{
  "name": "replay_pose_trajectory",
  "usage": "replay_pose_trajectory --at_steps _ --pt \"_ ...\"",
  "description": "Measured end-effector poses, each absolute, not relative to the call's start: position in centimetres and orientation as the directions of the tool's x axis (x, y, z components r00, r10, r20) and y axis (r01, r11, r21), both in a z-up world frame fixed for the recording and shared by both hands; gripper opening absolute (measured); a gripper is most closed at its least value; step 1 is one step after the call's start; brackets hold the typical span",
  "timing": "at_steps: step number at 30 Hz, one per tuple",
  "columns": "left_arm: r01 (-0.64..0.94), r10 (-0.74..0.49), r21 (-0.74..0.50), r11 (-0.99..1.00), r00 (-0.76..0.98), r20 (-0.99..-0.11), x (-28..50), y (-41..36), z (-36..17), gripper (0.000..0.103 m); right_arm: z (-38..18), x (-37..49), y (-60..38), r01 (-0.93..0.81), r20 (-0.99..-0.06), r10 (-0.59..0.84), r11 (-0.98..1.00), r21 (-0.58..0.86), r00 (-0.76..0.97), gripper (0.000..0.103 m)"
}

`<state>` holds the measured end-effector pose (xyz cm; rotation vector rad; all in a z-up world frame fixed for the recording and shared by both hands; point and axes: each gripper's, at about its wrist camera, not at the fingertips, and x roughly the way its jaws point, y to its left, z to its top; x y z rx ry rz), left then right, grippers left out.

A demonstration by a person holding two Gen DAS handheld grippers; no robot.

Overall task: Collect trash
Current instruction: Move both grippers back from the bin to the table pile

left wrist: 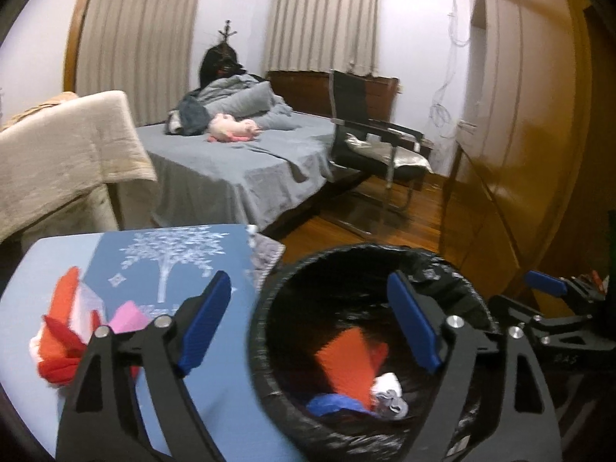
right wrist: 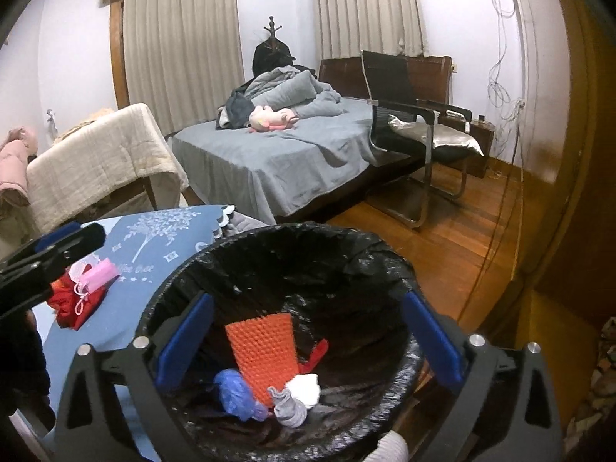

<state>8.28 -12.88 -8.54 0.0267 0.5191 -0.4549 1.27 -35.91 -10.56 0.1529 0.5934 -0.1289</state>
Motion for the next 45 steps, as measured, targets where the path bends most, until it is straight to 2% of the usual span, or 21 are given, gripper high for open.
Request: replay_pose_trajectory --at_steps 2,21,34,45 --pt "0.390 -0.380 -0.085 0.917 0.788 -0.484 8.4 -11.5 -8.4 0.086 -10.5 1.5 -35.3 0.154 -0.566 -0.066 0.982 0.109 0.822 0.097" --pt "0.115 -0.098 0.004 0.993 0.865 -0.492 7.0 1.5 -9.0 0.087 -10.6 6.0 -25.4 -0.046 -0.564 0.102 0.993 0.113 0.819 0.097" --pt "-0.013 0.014 0.006 1.000 0.865 -0.502 7.2 7.6 -9.8 0.087 -11.8 9.9 -18.5 -0.162 -0.580 0.186 0.982 0.094 0.793 0.097" --pt "-0.116 0.103 0.010 0.993 0.832 -0.545 8.9 13.8 -11.6 0.087 -13.1 13.6 -13.3 -0.224 -0.598 0.232 0.970 0.089 0.767 0.097"
